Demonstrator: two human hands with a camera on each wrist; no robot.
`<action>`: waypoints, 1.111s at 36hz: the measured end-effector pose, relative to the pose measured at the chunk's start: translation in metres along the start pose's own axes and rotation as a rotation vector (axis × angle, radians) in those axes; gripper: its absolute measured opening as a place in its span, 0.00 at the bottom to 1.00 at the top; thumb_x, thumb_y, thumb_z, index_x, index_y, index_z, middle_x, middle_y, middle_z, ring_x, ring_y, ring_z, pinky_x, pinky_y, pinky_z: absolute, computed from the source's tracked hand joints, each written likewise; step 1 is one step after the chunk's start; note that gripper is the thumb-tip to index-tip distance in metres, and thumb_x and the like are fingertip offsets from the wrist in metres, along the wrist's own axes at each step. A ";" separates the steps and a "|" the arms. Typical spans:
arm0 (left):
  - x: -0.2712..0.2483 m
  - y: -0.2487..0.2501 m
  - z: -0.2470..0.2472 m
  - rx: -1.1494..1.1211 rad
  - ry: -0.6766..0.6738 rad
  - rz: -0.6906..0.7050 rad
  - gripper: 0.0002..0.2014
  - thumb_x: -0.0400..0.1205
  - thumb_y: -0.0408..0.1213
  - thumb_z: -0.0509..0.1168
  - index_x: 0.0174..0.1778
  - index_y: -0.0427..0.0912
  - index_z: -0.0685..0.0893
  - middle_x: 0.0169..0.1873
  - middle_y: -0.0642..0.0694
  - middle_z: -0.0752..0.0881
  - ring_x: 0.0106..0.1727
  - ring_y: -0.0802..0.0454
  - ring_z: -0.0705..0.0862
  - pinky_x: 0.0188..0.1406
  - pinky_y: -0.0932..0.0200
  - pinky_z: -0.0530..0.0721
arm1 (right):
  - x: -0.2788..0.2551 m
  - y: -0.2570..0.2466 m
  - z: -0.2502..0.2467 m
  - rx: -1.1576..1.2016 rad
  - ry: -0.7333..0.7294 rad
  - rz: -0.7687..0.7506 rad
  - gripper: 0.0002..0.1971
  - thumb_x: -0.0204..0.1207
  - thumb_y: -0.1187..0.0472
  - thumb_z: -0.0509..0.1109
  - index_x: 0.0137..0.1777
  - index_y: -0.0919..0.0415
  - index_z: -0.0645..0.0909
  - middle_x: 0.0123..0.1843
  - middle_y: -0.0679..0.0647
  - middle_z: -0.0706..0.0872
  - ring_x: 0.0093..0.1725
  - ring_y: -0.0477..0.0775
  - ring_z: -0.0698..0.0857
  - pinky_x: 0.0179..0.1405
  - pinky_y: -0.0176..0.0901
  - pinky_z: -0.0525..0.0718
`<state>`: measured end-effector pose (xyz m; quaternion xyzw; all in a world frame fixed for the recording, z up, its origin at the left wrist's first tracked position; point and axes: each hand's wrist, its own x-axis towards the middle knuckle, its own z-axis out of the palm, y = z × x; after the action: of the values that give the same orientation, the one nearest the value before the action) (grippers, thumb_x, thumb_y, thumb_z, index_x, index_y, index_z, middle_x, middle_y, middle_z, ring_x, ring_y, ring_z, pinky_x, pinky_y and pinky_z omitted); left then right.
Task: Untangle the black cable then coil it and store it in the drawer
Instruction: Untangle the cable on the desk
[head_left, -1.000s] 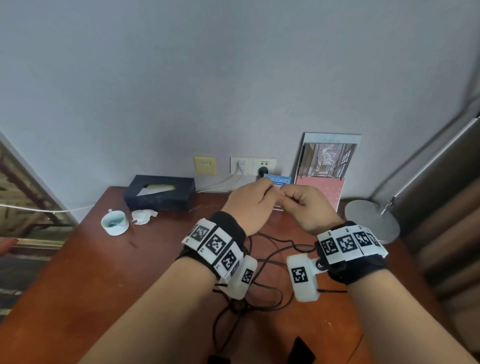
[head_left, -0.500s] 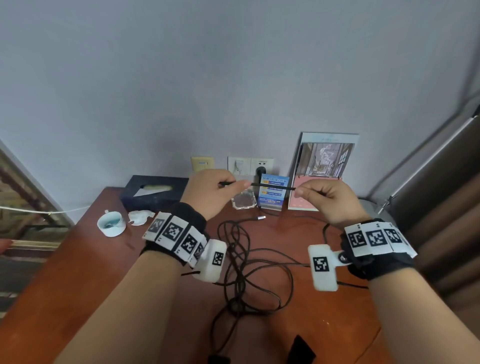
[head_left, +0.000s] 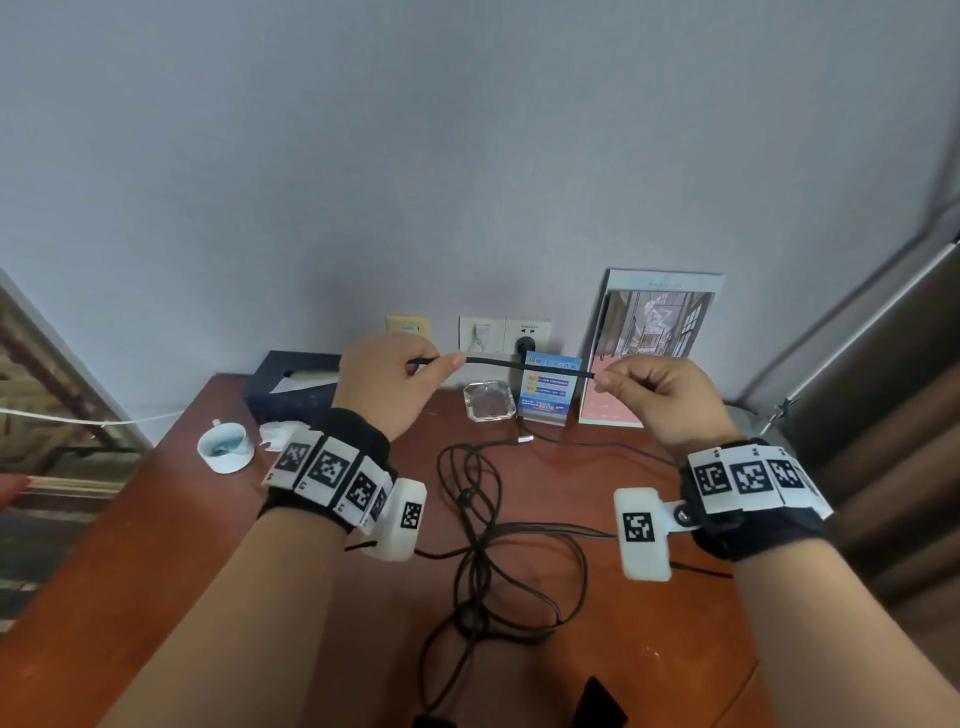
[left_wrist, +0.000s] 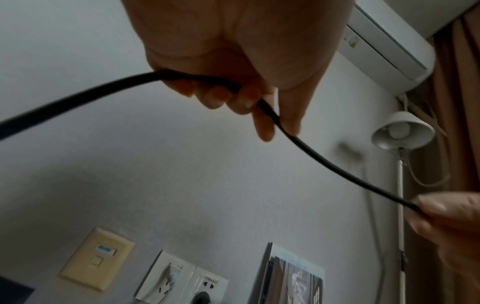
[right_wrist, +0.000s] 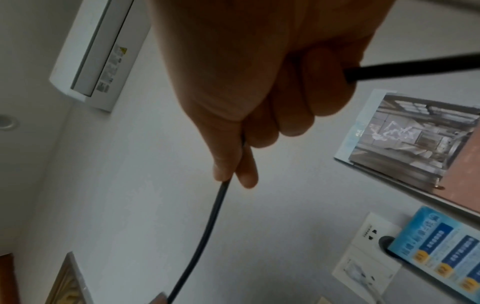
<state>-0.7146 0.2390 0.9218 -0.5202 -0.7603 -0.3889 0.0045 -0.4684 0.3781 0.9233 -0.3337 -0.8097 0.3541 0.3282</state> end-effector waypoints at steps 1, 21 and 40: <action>0.000 0.001 0.002 0.033 0.012 -0.016 0.18 0.80 0.57 0.62 0.33 0.48 0.85 0.31 0.53 0.85 0.38 0.50 0.83 0.46 0.48 0.80 | 0.000 -0.003 0.002 -0.001 -0.004 -0.013 0.09 0.77 0.60 0.72 0.39 0.65 0.87 0.34 0.68 0.85 0.29 0.43 0.74 0.31 0.29 0.72; -0.022 0.068 0.049 -0.100 -0.176 0.155 0.24 0.80 0.62 0.44 0.44 0.48 0.77 0.30 0.53 0.80 0.37 0.49 0.80 0.43 0.51 0.75 | -0.010 -0.025 0.039 0.039 -0.155 -0.144 0.12 0.79 0.58 0.68 0.33 0.53 0.82 0.27 0.47 0.83 0.29 0.45 0.78 0.31 0.43 0.77; -0.010 0.011 0.000 -0.107 -0.071 -0.063 0.19 0.76 0.58 0.70 0.26 0.49 0.81 0.25 0.52 0.82 0.34 0.52 0.82 0.37 0.56 0.76 | -0.012 0.008 0.002 0.029 -0.090 0.021 0.07 0.76 0.58 0.72 0.39 0.56 0.89 0.37 0.56 0.90 0.35 0.40 0.81 0.40 0.32 0.77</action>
<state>-0.7013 0.2333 0.9240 -0.5092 -0.7540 -0.4102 -0.0626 -0.4608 0.3717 0.9124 -0.3209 -0.8149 0.3839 0.2925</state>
